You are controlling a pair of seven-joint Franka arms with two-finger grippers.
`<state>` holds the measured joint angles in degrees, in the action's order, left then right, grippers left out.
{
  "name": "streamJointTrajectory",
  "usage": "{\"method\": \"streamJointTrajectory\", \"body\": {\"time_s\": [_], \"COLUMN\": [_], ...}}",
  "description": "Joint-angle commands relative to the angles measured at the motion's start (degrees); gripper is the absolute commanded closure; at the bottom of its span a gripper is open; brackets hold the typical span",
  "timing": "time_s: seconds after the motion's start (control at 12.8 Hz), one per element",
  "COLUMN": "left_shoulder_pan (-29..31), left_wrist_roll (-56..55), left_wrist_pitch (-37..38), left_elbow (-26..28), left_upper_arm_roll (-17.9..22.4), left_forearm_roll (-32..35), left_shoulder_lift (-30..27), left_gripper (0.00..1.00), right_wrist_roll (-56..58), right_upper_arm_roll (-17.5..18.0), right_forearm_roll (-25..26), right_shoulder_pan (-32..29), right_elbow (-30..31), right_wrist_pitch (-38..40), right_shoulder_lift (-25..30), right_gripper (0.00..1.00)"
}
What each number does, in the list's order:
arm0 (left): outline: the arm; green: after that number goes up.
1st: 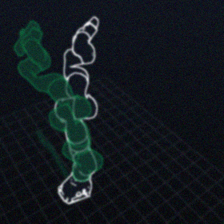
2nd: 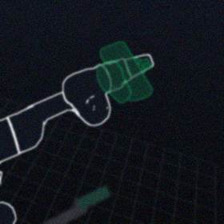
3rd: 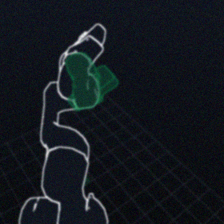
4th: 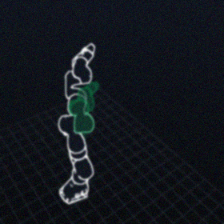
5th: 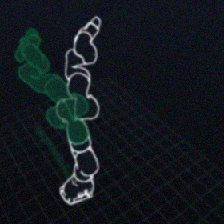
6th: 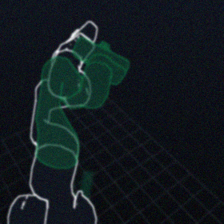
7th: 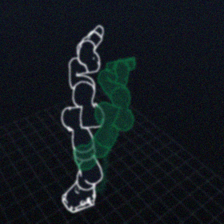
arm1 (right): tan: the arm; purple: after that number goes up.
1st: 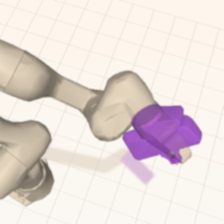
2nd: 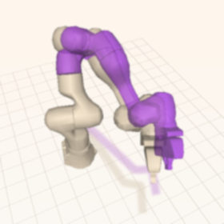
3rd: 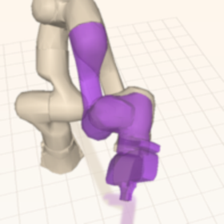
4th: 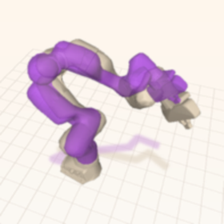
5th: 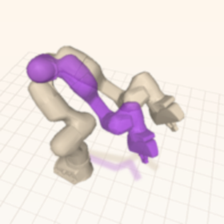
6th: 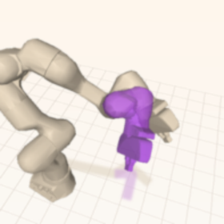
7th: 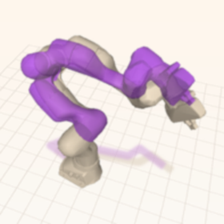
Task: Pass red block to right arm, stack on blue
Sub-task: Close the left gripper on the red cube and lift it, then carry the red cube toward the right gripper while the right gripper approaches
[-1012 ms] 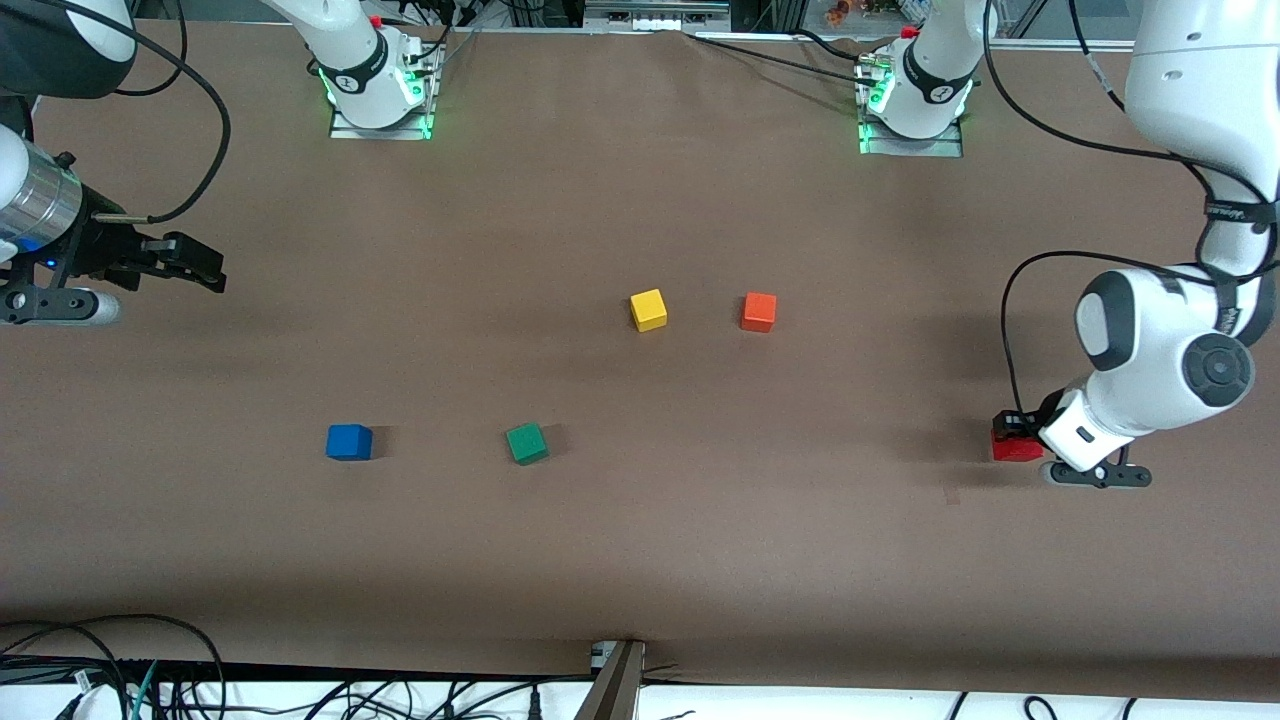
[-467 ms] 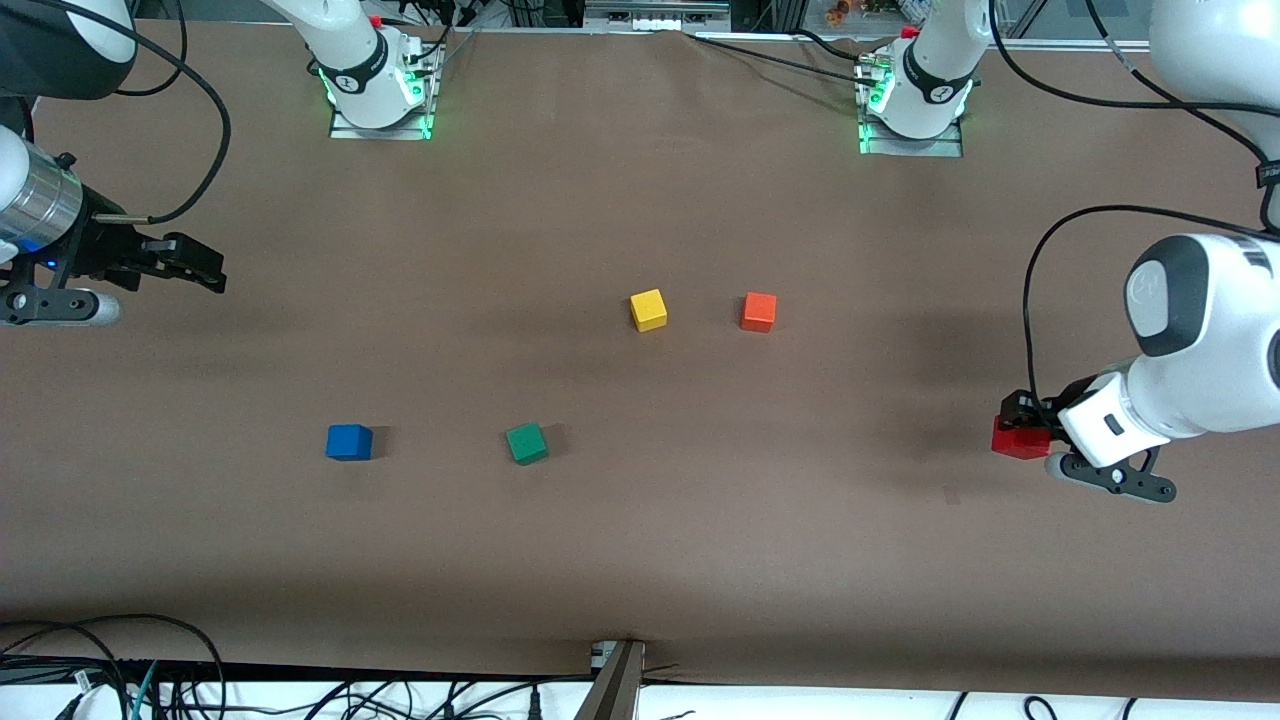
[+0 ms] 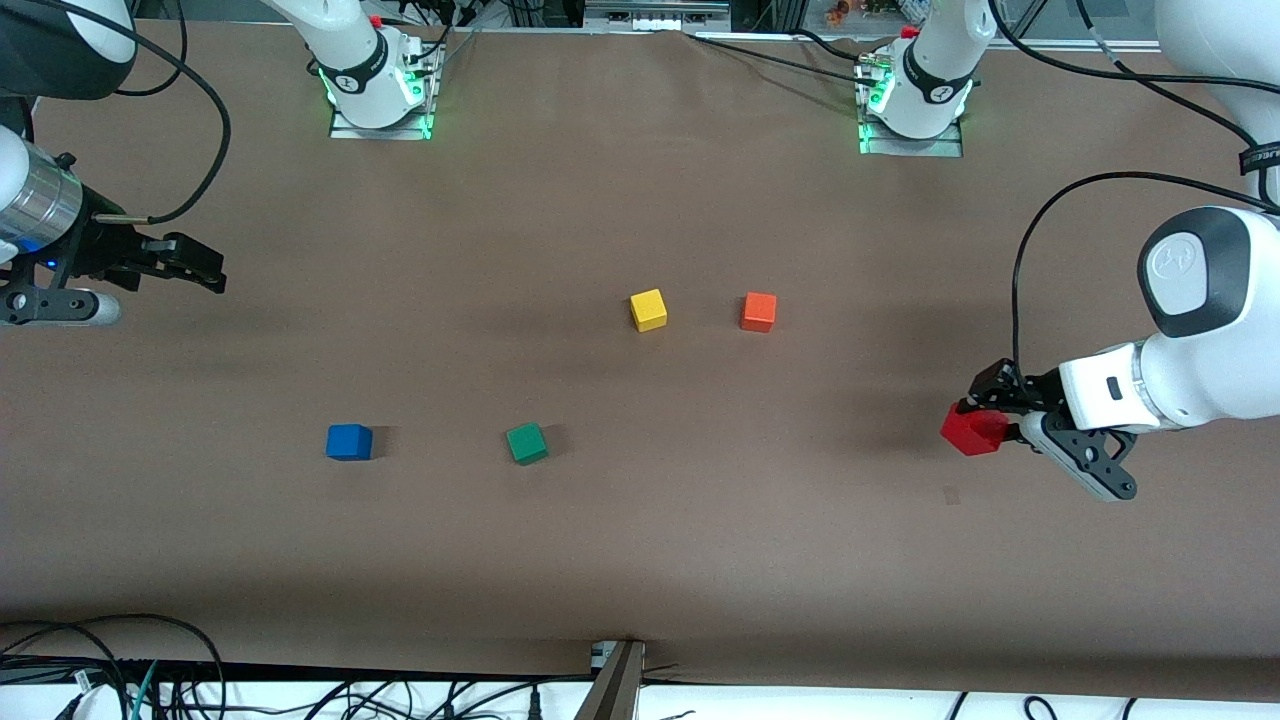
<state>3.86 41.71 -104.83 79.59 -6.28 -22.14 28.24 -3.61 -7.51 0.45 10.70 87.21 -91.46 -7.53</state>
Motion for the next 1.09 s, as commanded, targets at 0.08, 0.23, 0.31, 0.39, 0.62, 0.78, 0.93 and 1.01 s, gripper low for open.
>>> {"method": "streamJointTrajectory", "body": {"time_s": [0.08, 0.23, 0.31, 0.39, 0.62, 0.78, 0.93, 1.01], "left_shoulder_pan": [-0.08, -0.52, -0.78, -1.14, -3.76, -5.87, -8.33, -9.39], "left_wrist_roll": [13.36, 19.08, 22.07, 23.84, 32.79, 37.81, 40.63, 42.64], "left_wrist_pitch": [0.24, -0.03, -0.11, -0.38, -4.84, -5.47, -5.74, -6.17], "left_elbow": [0.39, 0.48, 0.48, 0.48, 0.56, 0.56, 0.56, 0.39], "left_upper_arm_roll": [-0.4, -0.57, -1.79, -2.76, -4.79, -4.79, -4.88, -4.88], "left_forearm_roll": [-15.51, -25.88, -30.81, -34.08, -44.44, -50.7, -55.01, -56.16], "left_shoulder_lift": [1.02, 2.95, 3.83, 4.45, 5.77, 6.82, 7.09, 7.26], "left_gripper": [1.0, 1.0, 1.0, 1.0, 1.0, 1.0, 1.0, 1.0], "right_wrist_roll": [0.18, 0.18, 0.18, 0.18, 0.88, 1.32, 1.06, 1.49], "right_upper_arm_roll": [0.04, 0.04, 0.04, 0.04, 0.04, 0.04, 0.48, 1.0], "right_forearm_roll": [-0.1, -0.1, -0.1, -0.01, -0.1, -0.01, -0.36, -1.06], "right_shoulder_pan": [-0.07, -0.07, -0.07, -0.07, -0.07, 0.02, 0.46, 1.85], "right_elbow": [-0.82, -0.82, -0.82, -0.82, -0.82, -1.08, -0.56, -0.64], "right_wrist_pitch": [0.67, 0.75, 0.84, 0.84, -0.03, 0.4, 0.49, 0.93], "right_shoulder_lift": [-0.12, -0.12, -0.12, -0.12, -0.38, -3.09, -3.8, -4.94], "right_gripper": [0.0, 0.0, 0.0, 0.0, 0.0, 0.0, 0.0, 0.0]}}
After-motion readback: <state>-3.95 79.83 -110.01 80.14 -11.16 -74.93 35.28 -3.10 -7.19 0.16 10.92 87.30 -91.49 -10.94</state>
